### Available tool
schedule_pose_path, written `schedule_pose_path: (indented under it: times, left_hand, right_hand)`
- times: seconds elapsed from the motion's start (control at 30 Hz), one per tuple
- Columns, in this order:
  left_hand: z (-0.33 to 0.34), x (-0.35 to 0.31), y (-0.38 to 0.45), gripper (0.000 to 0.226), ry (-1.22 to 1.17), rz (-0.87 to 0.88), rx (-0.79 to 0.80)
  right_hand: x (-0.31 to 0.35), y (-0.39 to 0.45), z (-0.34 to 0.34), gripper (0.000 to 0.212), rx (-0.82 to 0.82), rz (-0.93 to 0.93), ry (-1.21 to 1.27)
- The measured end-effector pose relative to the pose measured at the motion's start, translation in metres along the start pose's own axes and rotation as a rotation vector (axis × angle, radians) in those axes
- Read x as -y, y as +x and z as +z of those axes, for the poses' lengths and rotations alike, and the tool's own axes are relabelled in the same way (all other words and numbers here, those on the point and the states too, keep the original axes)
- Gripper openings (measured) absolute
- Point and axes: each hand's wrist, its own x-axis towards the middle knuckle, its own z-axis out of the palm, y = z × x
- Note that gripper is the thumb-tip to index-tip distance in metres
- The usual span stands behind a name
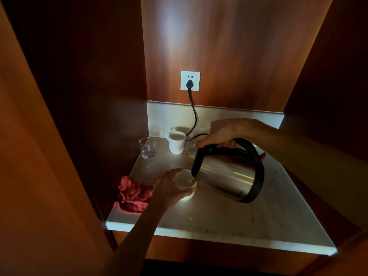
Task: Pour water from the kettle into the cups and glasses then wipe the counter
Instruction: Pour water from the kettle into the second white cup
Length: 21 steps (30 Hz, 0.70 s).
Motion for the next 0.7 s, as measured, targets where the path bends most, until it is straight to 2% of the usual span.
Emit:
schedule_pose_path:
  times: [0.3,0.7]
  left_hand:
    - [-0.003,-0.003,-0.002,0.086,0.011,0.007,0.003]
    - [-0.001,-0.003,0.0,0.086,0.038,-0.023,0.046]
  right_hand:
    - [0.004,-0.002,-0.001,0.053,0.018,0.005,0.008]
    - [-0.017,-0.012,0.01,0.059,-0.072,-0.009,0.08]
